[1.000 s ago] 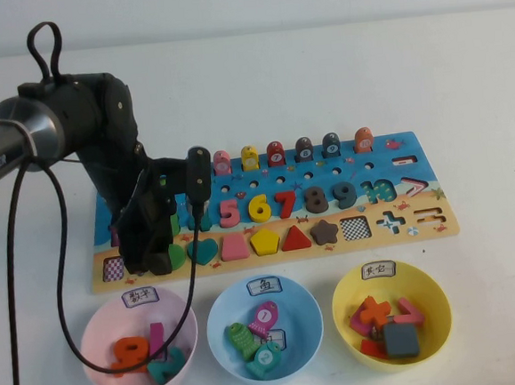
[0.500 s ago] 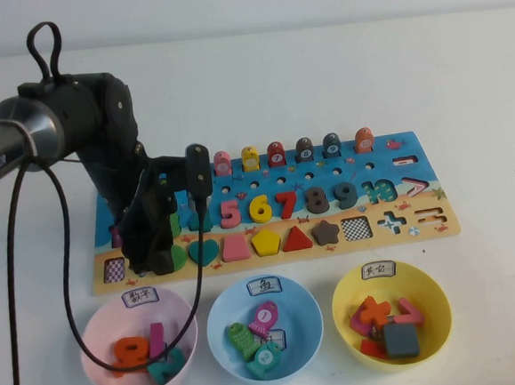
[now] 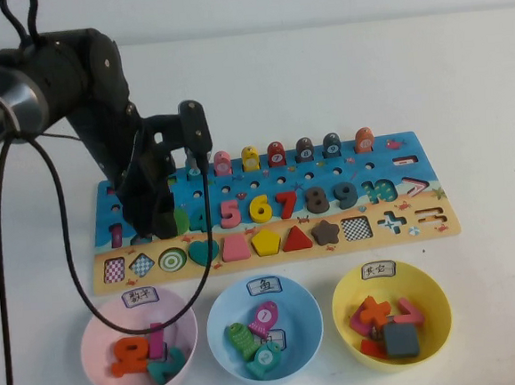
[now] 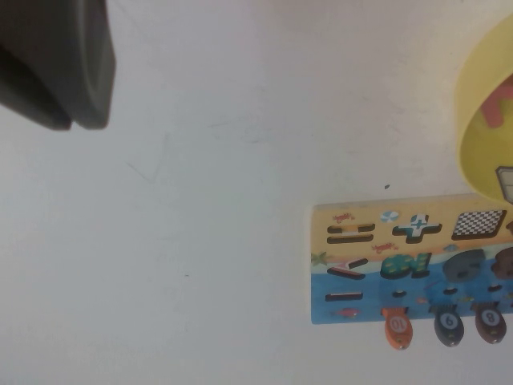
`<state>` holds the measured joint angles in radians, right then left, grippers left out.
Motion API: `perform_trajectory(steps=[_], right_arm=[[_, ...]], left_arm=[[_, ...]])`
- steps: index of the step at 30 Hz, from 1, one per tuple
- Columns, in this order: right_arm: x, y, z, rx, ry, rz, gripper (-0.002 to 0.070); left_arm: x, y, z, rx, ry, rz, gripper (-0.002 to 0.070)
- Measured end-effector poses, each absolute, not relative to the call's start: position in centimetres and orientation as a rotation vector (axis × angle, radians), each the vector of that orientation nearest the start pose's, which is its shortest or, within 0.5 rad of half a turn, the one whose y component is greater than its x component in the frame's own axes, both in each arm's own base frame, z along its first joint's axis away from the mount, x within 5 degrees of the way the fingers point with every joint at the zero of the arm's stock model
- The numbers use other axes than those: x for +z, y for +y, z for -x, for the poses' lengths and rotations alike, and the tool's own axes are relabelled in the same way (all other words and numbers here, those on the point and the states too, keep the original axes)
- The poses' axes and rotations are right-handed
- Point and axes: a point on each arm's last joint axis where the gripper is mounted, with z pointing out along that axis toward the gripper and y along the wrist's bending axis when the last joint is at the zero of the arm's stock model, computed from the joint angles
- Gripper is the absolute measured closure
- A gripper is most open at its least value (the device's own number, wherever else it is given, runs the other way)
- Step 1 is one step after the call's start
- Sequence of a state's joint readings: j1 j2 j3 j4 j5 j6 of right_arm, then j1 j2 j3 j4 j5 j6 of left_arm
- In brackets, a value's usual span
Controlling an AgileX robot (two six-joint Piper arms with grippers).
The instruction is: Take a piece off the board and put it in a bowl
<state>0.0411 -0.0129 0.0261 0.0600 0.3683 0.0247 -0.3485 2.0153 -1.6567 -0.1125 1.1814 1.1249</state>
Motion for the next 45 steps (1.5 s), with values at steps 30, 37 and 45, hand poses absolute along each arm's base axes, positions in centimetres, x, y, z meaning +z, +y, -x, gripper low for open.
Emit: perform_trajectory(steps=[30,37,45], right_arm=[[17.2,0.4,-5.2,0.104,1.864,-0.022,0.0694],[17.2,0.4,-5.2,0.104,1.864,-0.022,0.0694],[17.2,0.4,-5.2,0.104,1.864,-0.022,0.0694]], left_arm=[[23.6,-33.3,-26.7,-0.258,2.202,-2.046,0.0399],[22.4,-34.1,-26.2,-0.322,2.253,-2.037,0.0399],[22.1,-34.2,-26.3,-0.321,2.256,-2.044,0.0399]])
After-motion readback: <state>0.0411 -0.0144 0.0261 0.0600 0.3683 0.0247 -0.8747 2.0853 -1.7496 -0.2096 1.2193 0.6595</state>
